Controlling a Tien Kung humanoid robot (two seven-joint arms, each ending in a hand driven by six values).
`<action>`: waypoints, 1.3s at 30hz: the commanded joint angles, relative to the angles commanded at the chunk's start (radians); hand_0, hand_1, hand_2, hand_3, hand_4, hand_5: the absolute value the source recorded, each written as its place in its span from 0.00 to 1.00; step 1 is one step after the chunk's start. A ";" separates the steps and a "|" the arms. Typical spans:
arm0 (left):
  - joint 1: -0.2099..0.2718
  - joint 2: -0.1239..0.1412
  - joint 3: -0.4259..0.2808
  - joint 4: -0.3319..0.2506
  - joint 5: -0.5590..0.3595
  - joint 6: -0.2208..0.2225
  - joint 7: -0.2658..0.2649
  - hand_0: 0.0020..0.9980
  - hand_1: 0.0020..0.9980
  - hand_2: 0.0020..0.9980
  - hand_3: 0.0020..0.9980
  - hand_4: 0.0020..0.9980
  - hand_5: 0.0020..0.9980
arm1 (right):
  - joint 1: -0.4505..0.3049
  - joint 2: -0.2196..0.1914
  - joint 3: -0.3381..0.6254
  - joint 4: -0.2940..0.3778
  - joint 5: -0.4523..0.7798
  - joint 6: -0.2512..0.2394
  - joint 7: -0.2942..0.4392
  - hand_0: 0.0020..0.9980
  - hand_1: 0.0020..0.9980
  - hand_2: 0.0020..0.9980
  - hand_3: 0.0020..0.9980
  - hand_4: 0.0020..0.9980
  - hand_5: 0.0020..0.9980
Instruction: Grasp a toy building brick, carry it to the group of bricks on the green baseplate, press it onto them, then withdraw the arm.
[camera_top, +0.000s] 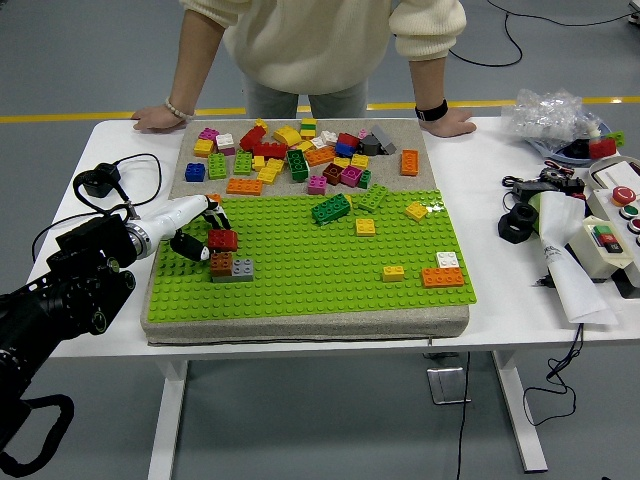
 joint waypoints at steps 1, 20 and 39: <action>-0.001 0.000 0.000 0.000 -0.002 0.000 0.000 0.81 0.66 0.53 0.52 0.70 0.00 | 0.000 0.000 0.000 0.000 0.001 0.000 0.000 0.78 0.70 0.74 0.68 0.95 0.69; 0.002 0.027 -0.025 -0.059 0.000 -0.026 0.001 0.78 0.63 0.54 0.52 0.72 0.00 | 0.001 -0.003 0.007 0.000 0.009 0.001 0.004 0.78 0.71 0.74 0.68 0.95 0.69; 0.042 0.100 -0.052 -0.289 0.004 -0.092 0.030 0.74 0.61 0.53 0.51 0.67 0.00 | 0.000 -0.020 0.025 0.000 0.006 0.008 0.011 0.78 0.71 0.74 0.68 0.95 0.69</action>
